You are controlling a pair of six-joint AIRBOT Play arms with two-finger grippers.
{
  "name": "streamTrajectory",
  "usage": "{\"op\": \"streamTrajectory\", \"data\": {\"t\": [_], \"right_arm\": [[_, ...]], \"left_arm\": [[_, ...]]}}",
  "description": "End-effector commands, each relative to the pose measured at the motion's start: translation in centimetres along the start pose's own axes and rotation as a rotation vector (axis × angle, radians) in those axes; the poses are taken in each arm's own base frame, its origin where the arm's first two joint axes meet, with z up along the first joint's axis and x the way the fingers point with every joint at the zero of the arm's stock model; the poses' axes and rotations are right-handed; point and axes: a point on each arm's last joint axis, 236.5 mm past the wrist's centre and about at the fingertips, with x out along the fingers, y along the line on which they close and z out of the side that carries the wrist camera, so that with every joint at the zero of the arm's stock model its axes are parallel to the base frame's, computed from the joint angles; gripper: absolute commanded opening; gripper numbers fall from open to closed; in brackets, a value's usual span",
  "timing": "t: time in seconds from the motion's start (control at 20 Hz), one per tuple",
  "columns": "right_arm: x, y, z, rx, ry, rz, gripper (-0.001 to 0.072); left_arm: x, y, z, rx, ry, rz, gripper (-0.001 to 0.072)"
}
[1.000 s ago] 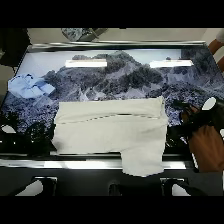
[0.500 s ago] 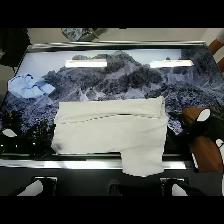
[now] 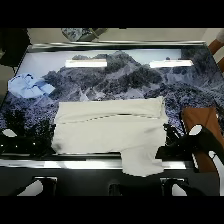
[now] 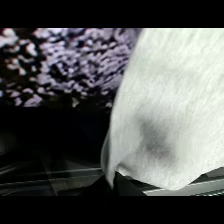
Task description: Fold the shirts.
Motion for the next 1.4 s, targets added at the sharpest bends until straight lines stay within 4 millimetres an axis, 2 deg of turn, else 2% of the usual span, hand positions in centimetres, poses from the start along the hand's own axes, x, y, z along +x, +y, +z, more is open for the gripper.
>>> {"op": "streamTrajectory", "data": {"t": [0.0,0.05,0.15,0.3,0.35,0.45,0.6,0.8,0.9,1.05,1.2,1.35], "right_arm": [[1.0,-0.6,0.6,0.048,-0.046,-0.014,0.0219],[0.9,-0.6,0.8,0.041,-0.05,-0.016,0.0074],[-0.2,-0.4,1.6,-0.022,-0.074,-0.023,0.0071],[-4.4,0.2,4.2,-0.122,-0.188,-0.083,0.0071],[-6.4,0.8,5.2,-0.15,-0.233,-0.103,0.0071],[-9.7,2.5,5.6,-0.183,-0.27,-0.106,0.007],[-13.0,3.5,7.4,-0.2,-0.368,-0.131,0.007],[-17.5,4.8,14.0,-0.189,-0.655,-0.108,0.007],[-19.6,3.9,17.7,-0.155,-0.756,-0.116,0.007],[-20.9,3.5,23.1,-0.112,-0.833,-0.061,0.007],[-18.8,1.9,27.5,-0.064,-0.815,-0.074,0.0071],[-16.8,-0.2,29.9,-0.023,-0.816,-0.085,0.0071]], "left_arm": [[0.0,0.5,1.2,0.007,-0.05,0.022,0.003],[0.0,0.5,1.2,0.01,-0.051,0.023,0.0029],[-0.1,0.5,1.2,0.011,-0.052,0.023,0.0029],[-1.6,0.0,1.9,0.064,-0.071,0.023,0.0028],[-2.8,-0.5,2.5,0.086,-0.099,0.027,0.0028],[-5.6,-2.2,3.5,0.116,-0.169,0.006,0.0027],[-9.4,-4.6,5.9,0.109,-0.3,-0.038,0.0025],[-14.4,-7.5,11.0,0.142,-0.452,-0.055,0.0024],[-15.4,-9.0,14.2,0.164,-0.469,-0.056,0.0024],[-14.8,-11.4,19.3,0.208,-0.434,-0.064,0.0025],[-13.7,-12.7,23.7,0.206,-0.415,-0.073,0.0026],[-11.5,-12.5,26.4,0.198,-0.378,-0.074,0.0026]]}}
